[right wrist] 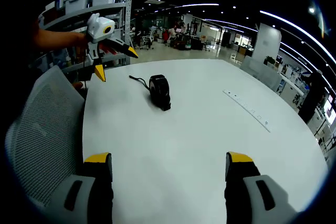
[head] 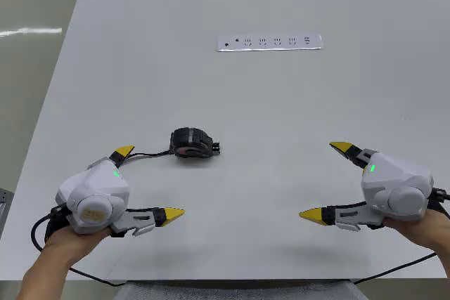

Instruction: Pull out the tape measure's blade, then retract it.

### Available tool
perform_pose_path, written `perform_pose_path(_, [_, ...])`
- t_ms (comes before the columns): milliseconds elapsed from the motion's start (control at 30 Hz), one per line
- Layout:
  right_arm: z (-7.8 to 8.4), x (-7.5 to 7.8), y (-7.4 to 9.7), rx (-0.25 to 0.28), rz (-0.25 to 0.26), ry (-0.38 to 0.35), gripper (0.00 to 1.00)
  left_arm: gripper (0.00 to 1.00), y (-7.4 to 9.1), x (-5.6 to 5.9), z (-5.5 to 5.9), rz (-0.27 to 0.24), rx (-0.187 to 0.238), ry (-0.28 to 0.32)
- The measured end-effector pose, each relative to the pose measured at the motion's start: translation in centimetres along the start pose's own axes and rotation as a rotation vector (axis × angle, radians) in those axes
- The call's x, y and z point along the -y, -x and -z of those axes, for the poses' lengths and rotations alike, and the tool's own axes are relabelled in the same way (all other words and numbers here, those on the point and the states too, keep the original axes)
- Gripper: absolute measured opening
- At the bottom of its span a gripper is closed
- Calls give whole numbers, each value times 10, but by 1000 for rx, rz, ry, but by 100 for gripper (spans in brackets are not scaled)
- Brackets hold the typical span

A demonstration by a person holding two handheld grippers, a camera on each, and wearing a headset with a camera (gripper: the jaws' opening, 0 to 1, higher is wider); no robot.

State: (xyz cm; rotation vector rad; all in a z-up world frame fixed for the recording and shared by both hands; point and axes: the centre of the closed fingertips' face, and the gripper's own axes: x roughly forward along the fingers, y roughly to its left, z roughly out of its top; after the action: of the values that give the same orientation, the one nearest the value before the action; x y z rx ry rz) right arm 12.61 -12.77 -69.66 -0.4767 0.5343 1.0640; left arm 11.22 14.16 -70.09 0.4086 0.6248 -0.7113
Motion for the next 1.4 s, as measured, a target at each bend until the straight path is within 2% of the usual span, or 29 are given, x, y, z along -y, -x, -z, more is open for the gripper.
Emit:
perform_pose_path(433, [-13,5,-14,31,-53,97,84,86,-10,-6,-8,37,-27,-77])
perform_pose_path(667, [-15,9,-21,29,-75,118,81,83,-19,-9,-7,54,-43,-101])
perform_pose_path(1133, [-20,18,-37,21,-110,160,74,75,-37,-15,-14,92,-46,-157])
perform_pose_path(1400, [-24,19,-47,21,-133,179,70,70,-48,-20,-14,116,-60,-197])
